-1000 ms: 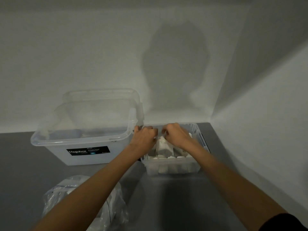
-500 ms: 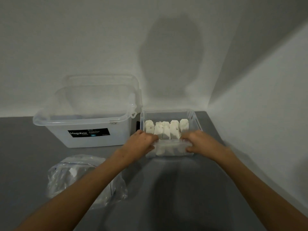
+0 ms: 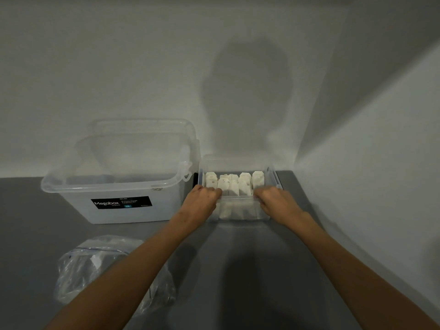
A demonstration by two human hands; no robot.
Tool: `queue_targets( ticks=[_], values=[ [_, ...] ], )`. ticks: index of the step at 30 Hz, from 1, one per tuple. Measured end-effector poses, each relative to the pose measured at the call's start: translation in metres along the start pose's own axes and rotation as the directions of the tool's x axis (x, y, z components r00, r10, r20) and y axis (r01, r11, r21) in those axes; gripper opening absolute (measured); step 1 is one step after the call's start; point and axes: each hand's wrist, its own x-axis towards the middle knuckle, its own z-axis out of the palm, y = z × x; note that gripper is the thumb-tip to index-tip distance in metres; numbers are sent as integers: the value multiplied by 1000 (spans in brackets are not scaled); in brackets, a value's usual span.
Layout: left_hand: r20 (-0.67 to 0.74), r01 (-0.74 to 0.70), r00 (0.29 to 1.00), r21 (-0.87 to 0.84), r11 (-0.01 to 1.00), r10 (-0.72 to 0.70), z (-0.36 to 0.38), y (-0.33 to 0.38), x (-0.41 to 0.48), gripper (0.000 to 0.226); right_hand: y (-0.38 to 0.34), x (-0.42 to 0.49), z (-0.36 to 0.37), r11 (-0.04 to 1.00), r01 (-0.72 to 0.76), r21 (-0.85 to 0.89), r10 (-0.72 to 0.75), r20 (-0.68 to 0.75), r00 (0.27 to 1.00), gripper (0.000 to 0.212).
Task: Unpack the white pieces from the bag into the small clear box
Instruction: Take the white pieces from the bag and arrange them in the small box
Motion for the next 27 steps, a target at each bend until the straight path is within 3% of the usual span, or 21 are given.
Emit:
queue_targets(
  ticks=[6,22,27],
  values=[
    [16,79,997,55,995,-80,1,-6,23,26,7,30,1,999,-17,-40,18,20,1000,24],
    [45,68,996,97,993,-72,5,-23,44,26,6,58,3,997,-23,-75,26,35,999,23],
    [45,73,996,-19,997,-72,2,-23,38,35,4,57,3,993,-10,-119,16,48,999,44]
  ],
)
